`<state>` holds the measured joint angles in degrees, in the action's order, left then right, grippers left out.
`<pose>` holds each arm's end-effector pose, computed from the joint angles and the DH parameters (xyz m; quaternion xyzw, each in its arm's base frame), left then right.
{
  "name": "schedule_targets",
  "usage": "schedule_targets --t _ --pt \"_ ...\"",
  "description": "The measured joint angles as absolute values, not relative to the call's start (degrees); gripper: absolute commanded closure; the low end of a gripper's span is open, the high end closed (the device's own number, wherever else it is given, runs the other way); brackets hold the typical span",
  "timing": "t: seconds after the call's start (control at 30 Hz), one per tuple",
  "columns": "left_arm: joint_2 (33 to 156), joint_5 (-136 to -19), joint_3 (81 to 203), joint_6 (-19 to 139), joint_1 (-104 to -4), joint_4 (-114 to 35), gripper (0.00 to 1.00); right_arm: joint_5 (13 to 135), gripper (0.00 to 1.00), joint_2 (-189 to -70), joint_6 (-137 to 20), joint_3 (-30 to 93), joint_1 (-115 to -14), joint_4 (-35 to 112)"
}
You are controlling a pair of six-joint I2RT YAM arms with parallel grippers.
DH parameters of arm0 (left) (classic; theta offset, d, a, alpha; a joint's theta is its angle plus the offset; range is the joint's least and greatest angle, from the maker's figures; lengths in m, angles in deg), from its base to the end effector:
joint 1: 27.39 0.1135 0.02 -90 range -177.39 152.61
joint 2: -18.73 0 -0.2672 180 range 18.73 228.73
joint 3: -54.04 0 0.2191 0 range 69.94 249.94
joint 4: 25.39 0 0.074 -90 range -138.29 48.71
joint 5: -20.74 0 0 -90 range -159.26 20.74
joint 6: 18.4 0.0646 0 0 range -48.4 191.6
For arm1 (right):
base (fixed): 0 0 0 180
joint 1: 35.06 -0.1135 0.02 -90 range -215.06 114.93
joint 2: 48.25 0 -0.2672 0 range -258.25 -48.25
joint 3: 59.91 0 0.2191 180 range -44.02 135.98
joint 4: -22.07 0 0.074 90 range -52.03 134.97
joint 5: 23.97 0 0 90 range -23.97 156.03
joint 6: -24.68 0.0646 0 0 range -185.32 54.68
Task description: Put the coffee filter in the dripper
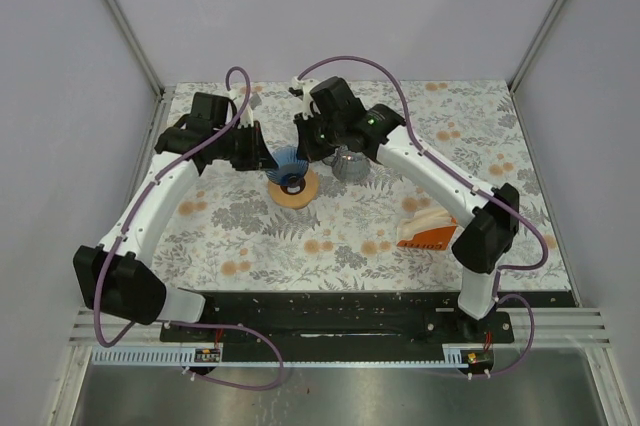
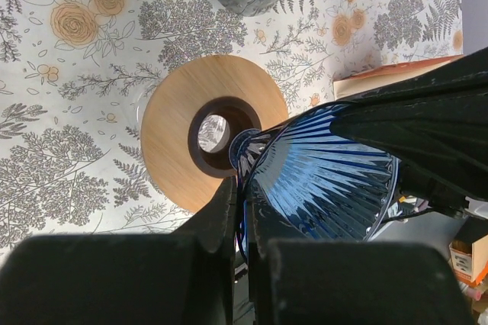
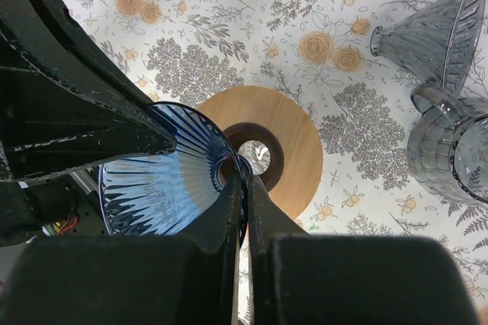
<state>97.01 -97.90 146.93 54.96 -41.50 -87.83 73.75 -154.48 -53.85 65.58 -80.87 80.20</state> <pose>0.2499 -0.0947 0.3335 0.0690 0.9058 -0.3149 0.2749 0.2788 0.2993 0.3557 -0.2935 0.8514 0.2597 0.3488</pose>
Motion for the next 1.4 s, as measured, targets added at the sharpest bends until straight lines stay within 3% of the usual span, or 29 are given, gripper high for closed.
schedule_targets --t 0.6,1.4 --pt "100.53 -95.12 145.68 54.74 -42.57 -86.87 1.00 80.66 1.00 -158.52 -52.87 65.13 -77.63 79.85" --pt "101.33 -90.60 141.42 57.88 -45.50 -81.58 1.00 81.60 1.00 -155.68 -52.83 53.65 -76.54 70.15"
